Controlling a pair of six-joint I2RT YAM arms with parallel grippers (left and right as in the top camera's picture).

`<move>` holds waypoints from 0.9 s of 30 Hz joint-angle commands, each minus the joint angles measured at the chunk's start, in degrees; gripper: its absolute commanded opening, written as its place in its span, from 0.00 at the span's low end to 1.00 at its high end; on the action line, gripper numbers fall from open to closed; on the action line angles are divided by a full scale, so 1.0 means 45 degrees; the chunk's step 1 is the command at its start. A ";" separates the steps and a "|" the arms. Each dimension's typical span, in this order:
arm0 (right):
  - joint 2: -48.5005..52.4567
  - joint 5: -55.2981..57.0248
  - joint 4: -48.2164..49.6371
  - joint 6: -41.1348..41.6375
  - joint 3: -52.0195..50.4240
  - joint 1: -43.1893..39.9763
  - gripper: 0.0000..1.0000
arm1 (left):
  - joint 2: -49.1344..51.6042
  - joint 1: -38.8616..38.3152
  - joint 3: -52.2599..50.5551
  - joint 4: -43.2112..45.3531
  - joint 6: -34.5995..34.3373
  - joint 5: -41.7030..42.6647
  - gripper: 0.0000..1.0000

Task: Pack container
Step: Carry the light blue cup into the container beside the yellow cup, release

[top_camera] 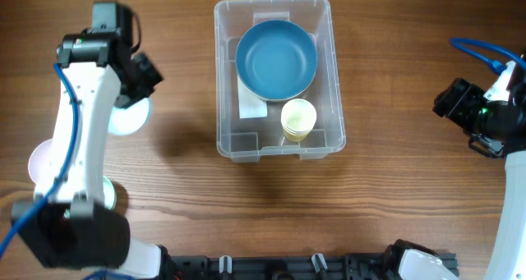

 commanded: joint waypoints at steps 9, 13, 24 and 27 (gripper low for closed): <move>0.0073 -0.0146 -0.0005 -0.0180 -0.0034 -0.0063 0.89 | -0.0131 -0.8762 0.2560 -0.0617 0.0432 0.0194 0.04; 0.0073 -0.0151 -0.0015 -0.0180 -0.0034 -0.0063 0.89 | 0.1258 -0.9845 0.2540 -0.0719 0.0151 0.0194 0.04; 0.0073 -0.0151 -0.0078 -0.0180 -0.0034 -0.0063 0.89 | 0.3157 -0.8854 0.2535 -0.0495 -0.0903 -0.0049 0.04; 0.0073 -0.0146 -0.0063 -0.0180 -0.0034 -0.0063 0.89 | 0.3162 -0.8592 0.2395 -0.0359 -0.0903 -0.0044 0.04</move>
